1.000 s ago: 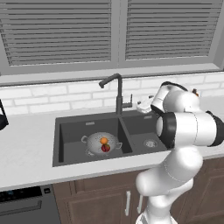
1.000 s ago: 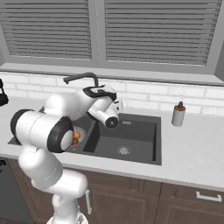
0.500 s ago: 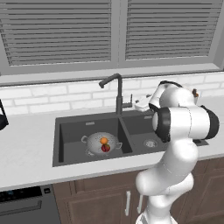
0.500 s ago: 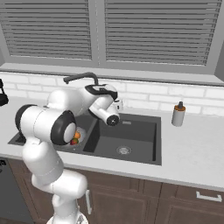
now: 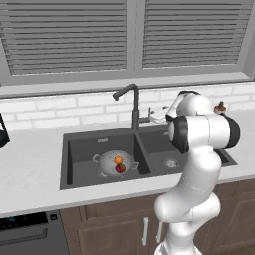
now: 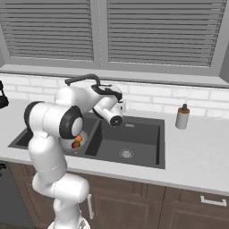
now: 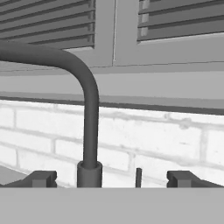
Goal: Put the colander in the sink, put the mango, tangerine in the colander, and turn on the sink faucet and pour water over the colander.
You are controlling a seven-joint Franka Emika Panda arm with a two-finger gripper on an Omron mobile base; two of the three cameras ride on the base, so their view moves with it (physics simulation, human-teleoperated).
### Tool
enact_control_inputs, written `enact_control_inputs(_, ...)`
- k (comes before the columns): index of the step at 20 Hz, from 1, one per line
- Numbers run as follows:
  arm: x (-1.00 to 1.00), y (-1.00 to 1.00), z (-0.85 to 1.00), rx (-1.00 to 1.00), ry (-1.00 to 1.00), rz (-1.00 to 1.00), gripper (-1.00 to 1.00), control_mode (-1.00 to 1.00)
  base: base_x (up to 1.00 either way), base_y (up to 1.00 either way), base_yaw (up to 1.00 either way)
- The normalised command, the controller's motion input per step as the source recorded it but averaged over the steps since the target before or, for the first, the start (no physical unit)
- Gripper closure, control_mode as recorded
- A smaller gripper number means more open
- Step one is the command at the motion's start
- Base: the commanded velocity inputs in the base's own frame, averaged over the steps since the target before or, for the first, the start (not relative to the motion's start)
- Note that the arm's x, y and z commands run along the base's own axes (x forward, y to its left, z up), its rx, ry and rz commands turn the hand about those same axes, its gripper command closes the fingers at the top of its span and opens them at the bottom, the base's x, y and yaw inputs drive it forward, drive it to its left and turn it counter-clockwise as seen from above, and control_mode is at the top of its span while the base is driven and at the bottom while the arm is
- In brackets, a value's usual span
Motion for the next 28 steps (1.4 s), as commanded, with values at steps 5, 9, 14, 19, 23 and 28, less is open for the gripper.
enact_control_inputs(5, 0.30, 0.01, -0.17, 0.04, 0.00, 0.00, -1.00, -1.00, 0.00, 0.00, 0.00)
enact_control_inputs(9, 0.40, 0.00, -0.03, 0.03, 0.00, 0.00, -1.00, -1.00, 0.00, 0.00, 0.00)
enact_control_inputs(14, 0.36, 0.00, -0.04, 0.03, 0.01, 0.00, -1.00, -1.00, 0.00, 0.00, 0.00)
enact_control_inputs(19, 0.20, 0.00, -0.29, 0.01, 0.01, 0.00, -1.00, -1.00, 0.00, 0.00, 0.00)
enact_control_inputs(23, 0.22, 0.00, -0.26, 0.03, 0.00, 0.00, -1.00, -1.00, 0.00, 0.00, 0.00)
enact_control_inputs(28, 0.29, -0.01, -0.05, 0.05, 0.00, 0.00, -1.00, -1.00, 0.00, 0.00, 0.00)
